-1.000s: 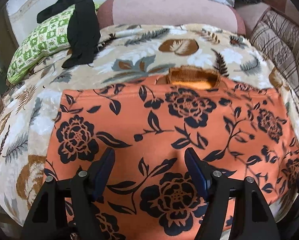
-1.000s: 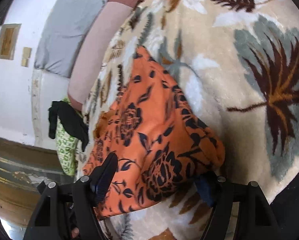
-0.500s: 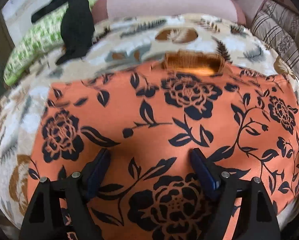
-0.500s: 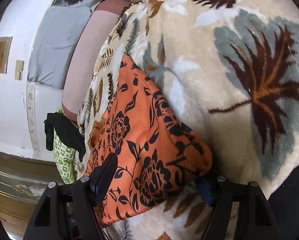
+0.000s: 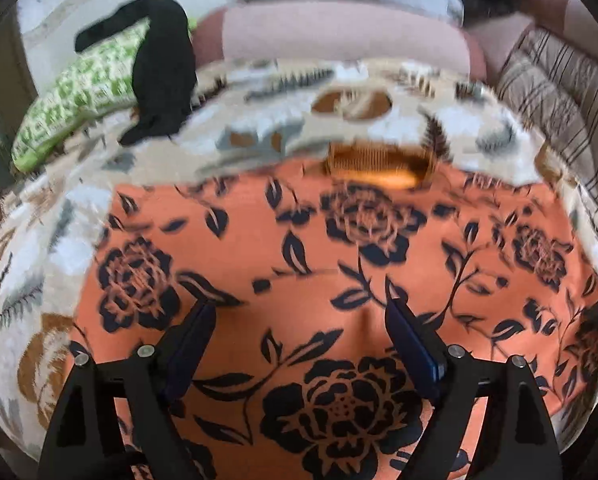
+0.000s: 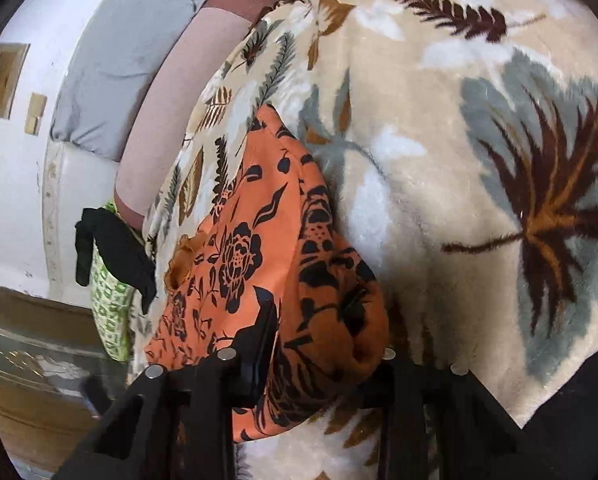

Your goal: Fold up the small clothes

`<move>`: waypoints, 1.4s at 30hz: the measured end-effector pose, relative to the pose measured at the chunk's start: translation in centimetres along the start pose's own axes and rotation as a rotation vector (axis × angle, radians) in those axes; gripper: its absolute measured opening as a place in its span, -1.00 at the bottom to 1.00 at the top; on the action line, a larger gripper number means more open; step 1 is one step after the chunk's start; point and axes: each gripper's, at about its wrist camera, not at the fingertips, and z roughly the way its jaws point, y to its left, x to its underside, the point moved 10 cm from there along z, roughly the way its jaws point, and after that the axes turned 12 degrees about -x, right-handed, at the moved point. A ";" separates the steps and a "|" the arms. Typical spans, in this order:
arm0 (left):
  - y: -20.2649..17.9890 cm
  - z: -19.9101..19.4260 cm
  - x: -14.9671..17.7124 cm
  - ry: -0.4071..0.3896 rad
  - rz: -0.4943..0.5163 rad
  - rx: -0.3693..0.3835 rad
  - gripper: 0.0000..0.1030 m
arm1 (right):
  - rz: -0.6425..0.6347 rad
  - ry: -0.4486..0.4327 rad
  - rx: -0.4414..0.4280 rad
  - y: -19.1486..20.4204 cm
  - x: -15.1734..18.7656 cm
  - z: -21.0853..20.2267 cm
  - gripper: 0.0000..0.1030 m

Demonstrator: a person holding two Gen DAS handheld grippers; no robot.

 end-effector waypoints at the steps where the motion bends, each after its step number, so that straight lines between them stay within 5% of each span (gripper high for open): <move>1: 0.1 0.4 0.3 0.007 0.002 -0.009 0.70 | 0.017 0.018 0.021 -0.6 0.3 0.5 -0.27; 3: -0.7 2.6 2.1 0.093 0.046 -0.004 0.76 | 0.041 0.000 -0.011 -0.8 0.3 0.8 -0.08; 5: -0.7 2.6 1.9 0.029 0.058 -0.023 0.78 | -0.003 0.001 0.005 -0.3 0.2 1.1 0.01; 6: -0.7 2.6 1.8 0.039 0.056 -0.021 0.78 | -0.038 0.006 0.013 0.2 0.1 1.3 -0.02; 8: -0.6 2.5 1.6 0.057 0.041 0.003 0.77 | -0.086 0.024 0.039 0.7 0.0 1.7 -0.58; 12: 2.1 0.3 0.8 0.027 -0.025 0.056 0.75 | -0.213 0.021 0.078 3.9 -0.6 1.5 -0.69; 16: 9.5 -4.5 0.1 -0.101 -0.204 0.044 0.75 | -0.435 -0.003 0.029 13.3 0.8 0.9 -0.71; 21: 21.8 -7.8 3.5 -0.143 -0.459 -0.042 0.75 | -0.727 0.064 -0.105 27.2 9.7 4.0 -0.70; 24: 26.8 -7.4 7.0 -0.104 -0.564 -0.086 0.75 | -0.832 0.168 -0.154 30.8 16.8 8.3 -0.69; 26: 28.1 -6.1 8.6 -0.052 -0.609 -0.079 0.75 | -0.838 0.334 -0.136 29.8 21.7 13.9 -0.36; 27: 28.2 -5.6 9.1 -0.031 -0.623 -0.070 0.75 | -0.834 0.420 -0.132 28.6 23.8 16.6 -0.18; 28: 28.2 -5.2 9.7 -0.006 -0.639 -0.041 0.75 | -0.840 0.500 -0.110 26.8 25.7 19.1 0.29; 30: 27.7 -5.7 9.8 -0.016 -0.641 0.007 0.75 | -0.811 0.551 -0.063 24.1 27.0 20.6 0.33; 34: 24.1 -6.3 8.3 -0.044 -0.596 0.130 0.75 | -0.742 0.444 -0.174 25.4 23.7 15.9 0.42; 37: 20.0 -5.7 7.4 -0.002 -0.558 0.230 0.75 | -0.703 0.346 -0.152 24.3 19.6 13.3 0.50; 42: 16.1 -3.8 6.4 0.064 -0.485 0.217 0.74 | -0.622 0.355 -0.170 22.0 18.1 12.5 0.51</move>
